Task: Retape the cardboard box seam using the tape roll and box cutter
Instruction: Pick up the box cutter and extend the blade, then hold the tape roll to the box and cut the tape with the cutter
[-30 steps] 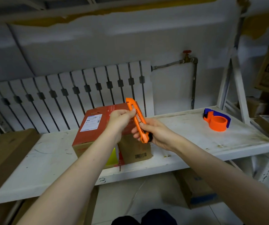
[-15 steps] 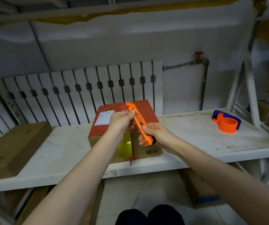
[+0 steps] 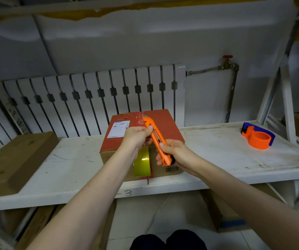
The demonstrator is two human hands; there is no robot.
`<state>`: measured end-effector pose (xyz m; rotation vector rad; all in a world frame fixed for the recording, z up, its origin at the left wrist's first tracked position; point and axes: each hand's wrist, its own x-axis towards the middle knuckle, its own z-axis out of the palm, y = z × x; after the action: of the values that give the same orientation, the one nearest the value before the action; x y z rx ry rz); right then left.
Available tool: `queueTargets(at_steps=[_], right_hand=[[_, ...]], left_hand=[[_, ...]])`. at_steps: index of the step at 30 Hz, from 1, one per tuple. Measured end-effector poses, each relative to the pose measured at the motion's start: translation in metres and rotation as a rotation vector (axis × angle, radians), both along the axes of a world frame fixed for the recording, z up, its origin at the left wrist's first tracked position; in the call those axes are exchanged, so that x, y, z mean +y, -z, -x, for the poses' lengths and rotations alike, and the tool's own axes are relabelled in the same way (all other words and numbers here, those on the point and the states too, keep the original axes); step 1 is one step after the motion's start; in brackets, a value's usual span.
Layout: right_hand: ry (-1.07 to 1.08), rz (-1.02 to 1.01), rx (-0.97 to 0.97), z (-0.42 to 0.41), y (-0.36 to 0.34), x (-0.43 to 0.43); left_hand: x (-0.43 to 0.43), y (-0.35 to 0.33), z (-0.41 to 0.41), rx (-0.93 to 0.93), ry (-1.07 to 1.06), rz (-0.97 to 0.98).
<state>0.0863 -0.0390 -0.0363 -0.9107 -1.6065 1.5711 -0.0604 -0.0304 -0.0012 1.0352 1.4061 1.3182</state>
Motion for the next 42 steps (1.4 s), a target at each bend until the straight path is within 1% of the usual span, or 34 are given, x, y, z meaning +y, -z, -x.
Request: queueTargets(at_steps=[4, 8, 12, 17, 21, 25, 29, 30, 31, 33, 35, 37, 38, 39, 42], right_hand=[[0.013, -0.042, 0.01, 0.001, 0.004, 0.002], [0.11, -0.055, 0.0, -0.001, 0.006, 0.004], [0.135, -0.022, 0.032, -0.004, 0.005, 0.006], [0.134, 0.042, 0.087, -0.005, 0.001, 0.009], [0.115, 0.027, 0.023, -0.006, -0.002, 0.012], [0.112, 0.036, 0.002, -0.002, -0.004, 0.013], [0.051, 0.079, -0.009, 0.001, -0.009, 0.018], [0.063, 0.075, -0.013, 0.002, -0.011, 0.02], [0.094, 0.062, -0.028, 0.002, -0.014, 0.023], [0.191, -0.017, -0.126, 0.004, -0.016, 0.03], [0.301, -0.235, -0.367, 0.005, -0.015, 0.04], [0.384, -0.476, -0.63, 0.006, -0.01, 0.049], [0.424, -0.559, -0.725, 0.008, -0.007, 0.052], [0.464, -0.624, -0.792, 0.011, -0.004, 0.056], [0.529, -0.743, -0.926, 0.019, 0.006, 0.062]], left_hand=[[0.006, -0.001, -0.002, 0.006, -0.006, -0.011], [0.008, 0.002, -0.009, 0.01, 0.0, -0.017], [0.01, 0.001, -0.015, 0.025, 0.0, -0.03], [0.01, -0.004, -0.016, 0.025, 0.005, 0.0], [0.009, -0.006, -0.013, 0.043, 0.025, 0.024], [0.008, -0.01, -0.01, 0.041, 0.039, 0.014], [0.004, -0.015, -0.003, 0.072, 0.108, 0.025], [0.003, -0.015, 0.001, 0.113, 0.091, 0.021], [0.002, -0.015, 0.006, 0.195, 0.042, 0.01], [-0.004, -0.013, 0.016, 0.46, -0.116, -0.004], [-0.013, -0.006, 0.026, 0.698, -0.227, 0.047], [-0.019, 0.002, 0.032, 0.829, -0.22, 0.142], [-0.021, 0.006, 0.033, 0.844, -0.198, 0.184], [-0.022, 0.01, 0.033, 0.802, -0.177, 0.223], [-0.022, 0.022, 0.029, 0.492, -0.171, 0.298]])
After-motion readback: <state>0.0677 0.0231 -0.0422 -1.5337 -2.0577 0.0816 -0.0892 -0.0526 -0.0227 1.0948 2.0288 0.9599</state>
